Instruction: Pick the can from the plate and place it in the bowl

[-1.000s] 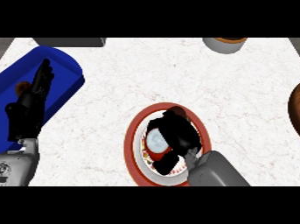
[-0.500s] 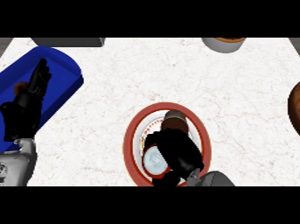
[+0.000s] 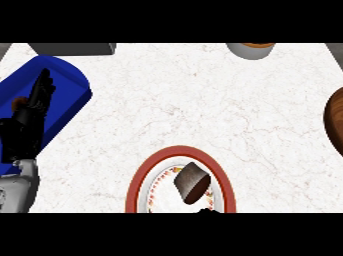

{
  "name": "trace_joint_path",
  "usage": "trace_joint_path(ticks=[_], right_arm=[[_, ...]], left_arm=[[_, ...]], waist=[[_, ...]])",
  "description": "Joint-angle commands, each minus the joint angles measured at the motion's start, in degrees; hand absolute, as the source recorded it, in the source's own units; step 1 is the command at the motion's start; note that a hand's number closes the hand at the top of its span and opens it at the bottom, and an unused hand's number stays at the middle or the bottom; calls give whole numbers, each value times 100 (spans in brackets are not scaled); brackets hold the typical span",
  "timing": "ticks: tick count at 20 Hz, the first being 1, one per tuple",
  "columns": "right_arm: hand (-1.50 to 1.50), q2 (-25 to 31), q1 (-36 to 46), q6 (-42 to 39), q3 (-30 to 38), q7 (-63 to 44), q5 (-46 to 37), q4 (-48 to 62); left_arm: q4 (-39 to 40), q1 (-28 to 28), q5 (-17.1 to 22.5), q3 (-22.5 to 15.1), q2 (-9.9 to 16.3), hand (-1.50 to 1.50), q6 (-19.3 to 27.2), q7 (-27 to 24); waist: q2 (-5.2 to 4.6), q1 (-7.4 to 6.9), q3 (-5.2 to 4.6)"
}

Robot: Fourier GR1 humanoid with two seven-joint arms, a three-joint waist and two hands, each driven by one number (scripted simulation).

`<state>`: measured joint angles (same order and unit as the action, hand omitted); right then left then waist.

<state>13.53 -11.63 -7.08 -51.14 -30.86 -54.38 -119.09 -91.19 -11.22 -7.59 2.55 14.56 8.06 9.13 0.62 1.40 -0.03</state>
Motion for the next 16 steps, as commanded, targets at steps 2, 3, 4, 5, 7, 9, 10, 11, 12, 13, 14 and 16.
trace_joint_path(ticks=[2, 3, 4, 5, 7, 9, 10, 11, 12, 13, 14, 16], right_arm=[[150, 289, -792, 522, -133, -229, -167, -1846], [150, 433, -1014, 846, -228, -37, -252, -1920], [150, 329, -1030, 916, -156, -179, -315, -2015], [150, 152, -939, 700, -119, -560, -465, -2472], [150, 490, -1300, 1192, 73, -397, -744, -2541], [150, 665, -1293, 1046, 657, -572, -625, -2935], [150, 605, -1279, 958, 589, -772, -874, -3119], [150, 714, -1220, 761, 933, -864, -632, -3340], [150, 726, -1343, 1258, 1197, -643, -575, -2933], [150, 826, -1381, 1307, 1365, -512, -306, -3031], [150, 722, -1153, 1068, 1705, -699, -50, -3136], [150, 802, -1248, 1449, 2258, -401, 334, -2977]], left_arm=[[-110, 23, 83, 107, 103, 0, -98, 41], [-49, -21, -86, -41, -158, 0, 163, 61], [73, 32, 7, 92, 22, 0, -13, -90], [-169, 57, 35, 76, 26, 0, -17, 60], [-107, 63, -162, -113, -107, 0, 81, 90], [-104, 177, -72, -41, -116, 0, 42, -72], [165, -102, -43, 82, -65, 0, 52, -81], [-75, 25, -224, -167, -184, 0, 126, 91], [-89, 188, 11, 92, 89, 0, -141, -108], [-391, -19, -198, -55, -25, 0, 83, 357], [-280, 218, -68, -47, -89, 0, -10, -34], [-349, 328, -74, -83, -89, 0, -41, -32]], waist=[[-4, 29, 4], [-3, 76, 9], [-19, 37, 4], [6, 31, -1], [-12, 46, 7], [-34, -12, 5], [-37, 48, -2], [-38, 2, 2], [-38, -38, 6], [-33, -43, 13], [-56, -95, 6], [-53, -84, 17]])
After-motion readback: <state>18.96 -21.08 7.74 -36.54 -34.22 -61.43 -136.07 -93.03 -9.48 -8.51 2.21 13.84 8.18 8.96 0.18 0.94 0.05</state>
